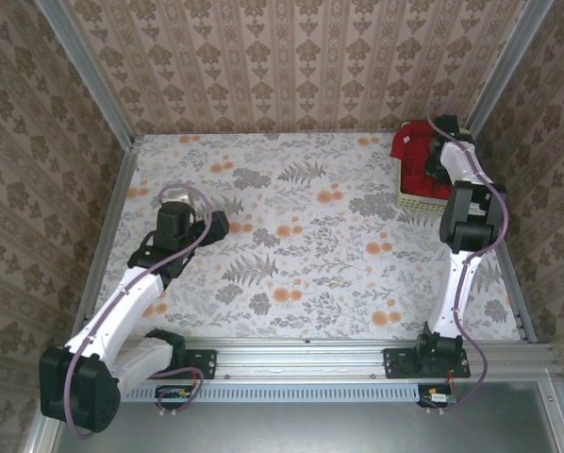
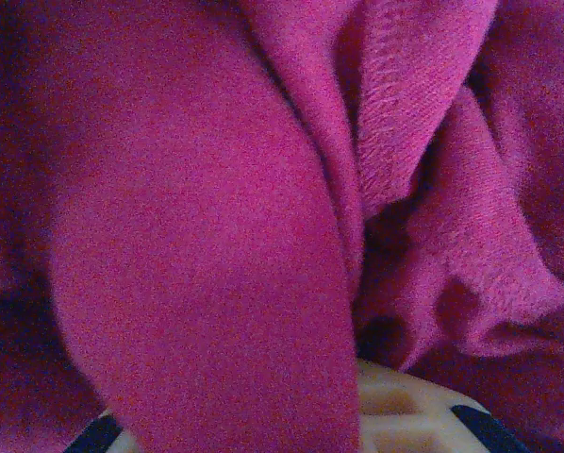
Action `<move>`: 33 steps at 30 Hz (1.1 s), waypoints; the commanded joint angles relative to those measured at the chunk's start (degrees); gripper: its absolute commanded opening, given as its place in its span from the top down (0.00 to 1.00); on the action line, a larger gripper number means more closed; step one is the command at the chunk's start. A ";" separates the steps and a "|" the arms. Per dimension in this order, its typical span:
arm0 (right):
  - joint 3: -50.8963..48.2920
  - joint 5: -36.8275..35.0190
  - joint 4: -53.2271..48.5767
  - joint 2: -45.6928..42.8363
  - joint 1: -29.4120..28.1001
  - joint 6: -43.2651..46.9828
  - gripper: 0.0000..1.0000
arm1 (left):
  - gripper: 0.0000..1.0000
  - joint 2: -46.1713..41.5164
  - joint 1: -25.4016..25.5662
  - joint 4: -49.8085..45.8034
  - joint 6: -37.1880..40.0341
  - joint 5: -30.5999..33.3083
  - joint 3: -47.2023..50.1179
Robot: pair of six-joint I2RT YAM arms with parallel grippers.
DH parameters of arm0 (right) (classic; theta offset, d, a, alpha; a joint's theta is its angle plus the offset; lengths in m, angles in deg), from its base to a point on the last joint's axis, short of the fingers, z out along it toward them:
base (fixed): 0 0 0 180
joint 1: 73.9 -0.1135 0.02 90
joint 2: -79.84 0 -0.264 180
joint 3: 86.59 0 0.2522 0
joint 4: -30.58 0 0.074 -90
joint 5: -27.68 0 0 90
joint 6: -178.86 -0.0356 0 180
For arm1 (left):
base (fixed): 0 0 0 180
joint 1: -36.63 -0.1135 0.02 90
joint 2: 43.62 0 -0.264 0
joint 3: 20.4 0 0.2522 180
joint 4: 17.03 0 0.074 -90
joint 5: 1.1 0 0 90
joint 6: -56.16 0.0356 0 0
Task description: Fold the inside-out t-shirt
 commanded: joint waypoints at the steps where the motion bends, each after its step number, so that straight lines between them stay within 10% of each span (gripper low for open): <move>1: 1.45 -2.93 0.58 -5.11 -2.42 4.01 0.80 | 0.00 -1.49 -0.31 -1.94 1.00 0.95 0.40; 20: -8.71 -23.91 16.68 -34.49 -18.45 13.76 0.95 | 0.00 -4.98 -0.34 -4.41 1.20 -0.30 0.11; 33: 7.00 -22.01 16.01 -39.91 -36.64 25.98 0.95 | 0.00 -7.79 -0.40 -5.84 1.15 -0.61 -0.30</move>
